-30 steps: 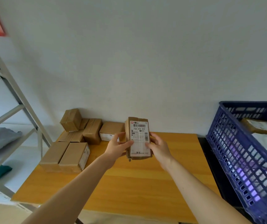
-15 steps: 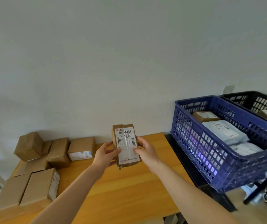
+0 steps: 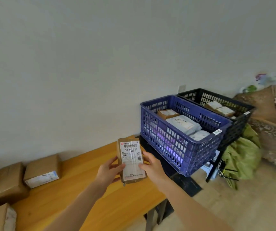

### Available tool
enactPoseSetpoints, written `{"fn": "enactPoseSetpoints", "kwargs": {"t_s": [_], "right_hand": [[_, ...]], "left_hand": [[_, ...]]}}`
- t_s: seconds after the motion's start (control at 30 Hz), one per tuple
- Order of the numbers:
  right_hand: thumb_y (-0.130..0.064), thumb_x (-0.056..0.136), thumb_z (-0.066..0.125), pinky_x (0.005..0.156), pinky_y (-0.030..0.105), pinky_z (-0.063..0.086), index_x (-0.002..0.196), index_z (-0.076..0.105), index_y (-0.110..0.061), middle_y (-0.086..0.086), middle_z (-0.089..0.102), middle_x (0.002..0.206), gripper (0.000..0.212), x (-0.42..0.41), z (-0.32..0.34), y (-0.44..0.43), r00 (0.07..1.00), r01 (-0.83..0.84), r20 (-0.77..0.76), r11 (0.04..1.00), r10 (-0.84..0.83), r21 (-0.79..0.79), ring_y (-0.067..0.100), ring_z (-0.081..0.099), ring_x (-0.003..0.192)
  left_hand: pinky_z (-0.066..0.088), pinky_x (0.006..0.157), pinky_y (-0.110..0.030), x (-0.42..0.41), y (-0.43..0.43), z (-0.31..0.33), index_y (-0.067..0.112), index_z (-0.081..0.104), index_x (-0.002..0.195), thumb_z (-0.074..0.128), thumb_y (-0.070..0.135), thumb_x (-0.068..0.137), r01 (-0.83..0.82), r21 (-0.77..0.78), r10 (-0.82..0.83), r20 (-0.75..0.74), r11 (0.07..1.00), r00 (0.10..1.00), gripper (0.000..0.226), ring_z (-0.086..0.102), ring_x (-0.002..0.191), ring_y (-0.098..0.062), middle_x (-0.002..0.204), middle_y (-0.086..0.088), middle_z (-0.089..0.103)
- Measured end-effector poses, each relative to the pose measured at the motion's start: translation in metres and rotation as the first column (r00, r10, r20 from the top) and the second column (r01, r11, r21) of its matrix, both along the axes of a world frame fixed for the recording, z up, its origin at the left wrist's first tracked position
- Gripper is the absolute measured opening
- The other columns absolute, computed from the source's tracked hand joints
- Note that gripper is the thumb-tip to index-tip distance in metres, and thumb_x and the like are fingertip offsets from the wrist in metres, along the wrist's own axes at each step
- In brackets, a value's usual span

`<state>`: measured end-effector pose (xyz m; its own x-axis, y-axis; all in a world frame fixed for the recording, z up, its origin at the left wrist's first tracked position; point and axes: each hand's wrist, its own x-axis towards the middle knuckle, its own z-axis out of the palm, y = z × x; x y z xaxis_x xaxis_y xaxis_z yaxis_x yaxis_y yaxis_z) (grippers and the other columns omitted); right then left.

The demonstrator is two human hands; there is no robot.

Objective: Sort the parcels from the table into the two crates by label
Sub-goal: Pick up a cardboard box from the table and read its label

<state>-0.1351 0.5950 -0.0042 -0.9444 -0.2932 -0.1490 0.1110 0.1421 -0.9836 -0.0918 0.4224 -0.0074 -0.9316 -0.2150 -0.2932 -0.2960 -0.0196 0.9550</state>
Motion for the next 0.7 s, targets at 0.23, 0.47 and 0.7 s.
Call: {"fn": "enactPoseSetpoints", "kwargs": {"t_s": [0.23, 0.47, 0.7], "right_hand": [[0.003, 0.091, 0.054, 0.061, 0.017, 0.053, 0.125, 0.051, -0.027, -0.009, 0.062, 0.11, 0.045, 0.005, -0.002, 0.073, 0.99, 0.143, 0.02, 0.99, -0.143, -0.004, 0.001, 0.059, 0.095], [0.006, 0.091, 0.052, 0.059, 0.015, 0.052, 0.118, 0.053, -0.025, -0.011, 0.061, 0.103, 0.042, -0.015, 0.003, 0.158, 0.973, 0.227, -0.048, 0.974, -0.227, -0.004, -0.001, 0.06, 0.087], [0.001, 0.092, 0.053, 0.073, 0.022, 0.056, 0.122, 0.051, -0.029, -0.007, 0.063, 0.114, 0.043, -0.056, 0.013, 0.262, 0.98, 0.18, -0.084, 0.984, -0.18, -0.007, 0.006, 0.062, 0.1]], "left_hand": [[0.057, 0.079, -0.036, -0.021, 0.067, -0.006, 0.02, 0.04, 0.145, 0.067, 0.014, 0.089, 0.153, -0.01, -0.153, 0.044, 0.988, 0.987, 0.062, 0.069, 0.096, -0.02, 0.105, -0.003, 0.072], [0.059, 0.081, -0.039, -0.052, 0.15, 0.009, 0.017, 0.043, 0.14, 0.072, 0.014, 0.084, 0.223, -0.071, -0.221, 0.027, 0.972, 0.975, 0.064, 0.07, 0.092, -0.021, 0.103, -0.006, 0.071], [0.06, 0.076, -0.044, -0.082, 0.254, 0.035, 0.034, 0.032, 0.144, 0.072, 0.016, 0.084, 0.214, -0.04, -0.215, -0.034, 0.976, 0.976, 0.074, 0.073, 0.084, -0.022, 0.098, -0.007, 0.074]]}}
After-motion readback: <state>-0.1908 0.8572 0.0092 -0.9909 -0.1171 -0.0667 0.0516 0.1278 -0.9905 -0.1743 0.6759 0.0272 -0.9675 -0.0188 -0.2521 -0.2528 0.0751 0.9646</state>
